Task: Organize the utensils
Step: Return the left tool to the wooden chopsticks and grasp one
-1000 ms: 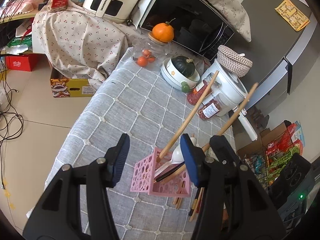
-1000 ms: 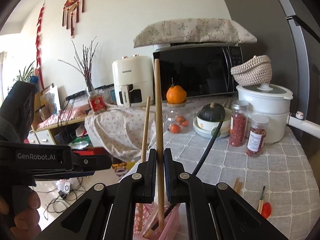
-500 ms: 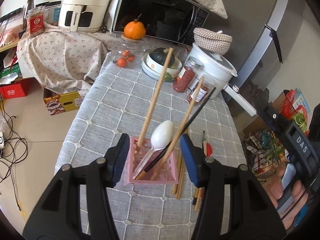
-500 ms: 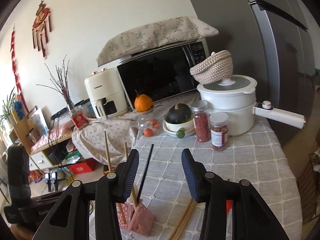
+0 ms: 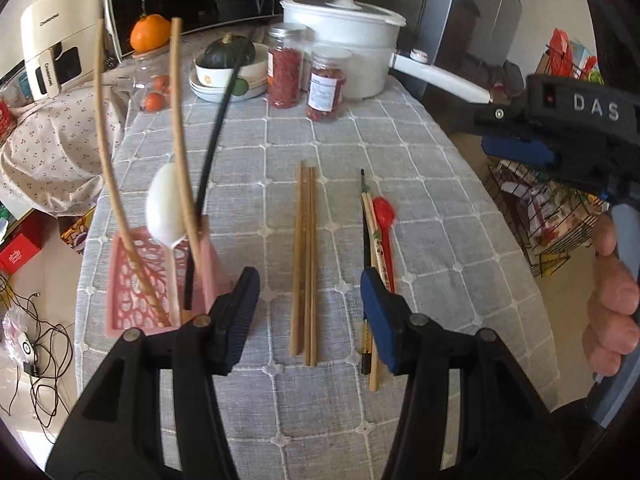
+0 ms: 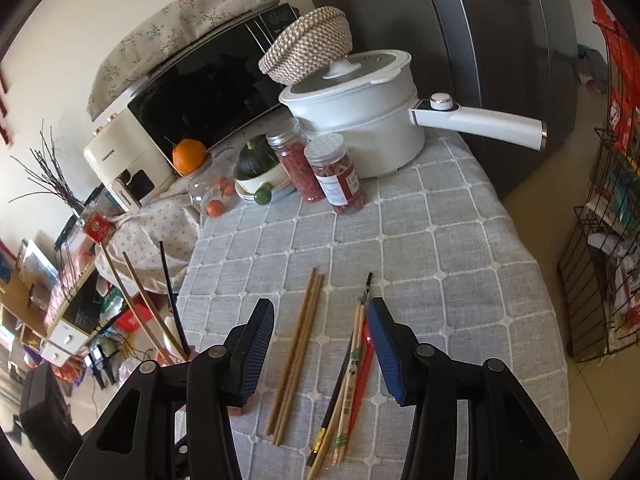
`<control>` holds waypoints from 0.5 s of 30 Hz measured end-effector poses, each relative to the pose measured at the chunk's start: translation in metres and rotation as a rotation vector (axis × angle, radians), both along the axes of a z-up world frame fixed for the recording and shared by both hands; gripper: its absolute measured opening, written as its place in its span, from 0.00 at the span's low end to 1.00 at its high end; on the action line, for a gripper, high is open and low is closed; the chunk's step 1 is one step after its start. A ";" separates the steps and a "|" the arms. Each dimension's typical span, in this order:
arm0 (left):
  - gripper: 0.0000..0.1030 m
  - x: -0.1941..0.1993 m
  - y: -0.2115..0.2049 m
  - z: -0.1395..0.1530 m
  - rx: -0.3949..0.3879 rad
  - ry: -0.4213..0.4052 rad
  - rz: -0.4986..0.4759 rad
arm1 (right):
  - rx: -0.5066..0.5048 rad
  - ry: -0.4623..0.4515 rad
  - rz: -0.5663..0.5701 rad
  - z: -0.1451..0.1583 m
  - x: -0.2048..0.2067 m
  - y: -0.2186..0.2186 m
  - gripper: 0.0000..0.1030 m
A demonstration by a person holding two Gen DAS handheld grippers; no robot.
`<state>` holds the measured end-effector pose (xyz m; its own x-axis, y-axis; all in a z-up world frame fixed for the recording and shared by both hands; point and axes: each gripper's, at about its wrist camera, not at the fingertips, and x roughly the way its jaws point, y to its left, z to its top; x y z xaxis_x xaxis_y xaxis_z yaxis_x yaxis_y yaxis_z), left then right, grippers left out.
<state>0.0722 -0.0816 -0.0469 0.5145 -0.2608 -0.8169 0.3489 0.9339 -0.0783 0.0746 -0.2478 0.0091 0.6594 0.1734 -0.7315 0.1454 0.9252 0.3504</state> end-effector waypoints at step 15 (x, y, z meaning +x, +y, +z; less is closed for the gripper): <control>0.29 0.075 -0.068 -0.065 0.164 0.122 -0.004 | 0.191 0.031 -0.125 -0.009 -0.006 -0.053 0.47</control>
